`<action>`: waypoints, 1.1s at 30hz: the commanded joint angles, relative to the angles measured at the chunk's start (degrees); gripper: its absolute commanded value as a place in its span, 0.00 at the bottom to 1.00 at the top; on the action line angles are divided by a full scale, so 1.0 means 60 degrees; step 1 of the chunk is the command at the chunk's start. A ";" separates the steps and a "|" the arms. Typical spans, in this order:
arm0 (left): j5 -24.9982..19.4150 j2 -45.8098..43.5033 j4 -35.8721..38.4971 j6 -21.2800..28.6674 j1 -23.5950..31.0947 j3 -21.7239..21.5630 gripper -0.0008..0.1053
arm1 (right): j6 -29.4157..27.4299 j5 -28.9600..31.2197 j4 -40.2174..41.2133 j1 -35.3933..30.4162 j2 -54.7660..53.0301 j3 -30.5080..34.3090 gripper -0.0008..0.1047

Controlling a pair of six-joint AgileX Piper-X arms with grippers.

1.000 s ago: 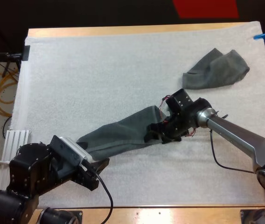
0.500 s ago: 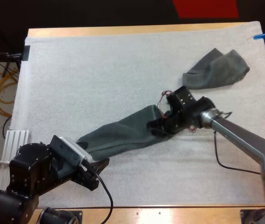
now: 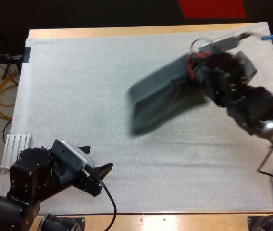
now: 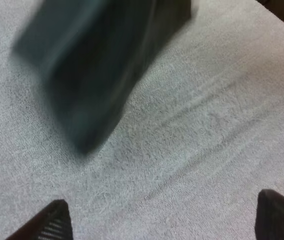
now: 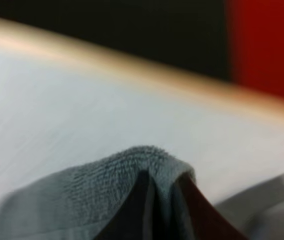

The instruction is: Pick towel from pile fold and stack

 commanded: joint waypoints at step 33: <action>0.0033 -0.0031 -0.0029 0.0032 -0.0047 0.0000 0.69 | 0.4736 -0.5314 -0.0939 0.4274 0.2085 0.2510 0.05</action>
